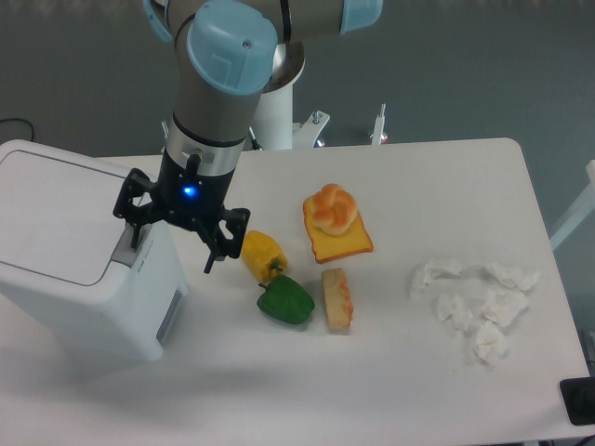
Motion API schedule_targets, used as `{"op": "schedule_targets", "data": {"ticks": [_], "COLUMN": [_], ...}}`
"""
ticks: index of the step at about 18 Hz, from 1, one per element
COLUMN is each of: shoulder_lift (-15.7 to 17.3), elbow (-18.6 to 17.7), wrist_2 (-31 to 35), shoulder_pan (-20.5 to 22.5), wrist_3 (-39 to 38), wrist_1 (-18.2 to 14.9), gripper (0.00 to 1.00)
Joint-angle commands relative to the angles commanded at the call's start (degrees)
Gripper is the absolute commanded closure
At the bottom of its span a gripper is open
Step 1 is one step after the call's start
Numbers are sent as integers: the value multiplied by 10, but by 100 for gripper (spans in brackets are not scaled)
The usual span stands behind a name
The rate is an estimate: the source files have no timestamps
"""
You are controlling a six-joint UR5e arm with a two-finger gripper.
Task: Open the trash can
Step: 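Lower the gripper onto the trash can lid's front edge and press, then push the lid so it flips open upward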
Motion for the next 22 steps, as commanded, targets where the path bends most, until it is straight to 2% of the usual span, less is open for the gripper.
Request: {"op": "schedule_targets", "data": {"ticks": [22], "shoulder_lift": [2], "elbow": [9], "wrist_2": [0], "shoulder_pan": [4], "wrist_3": [5], "wrist_1": [1], "gripper": [0]}}
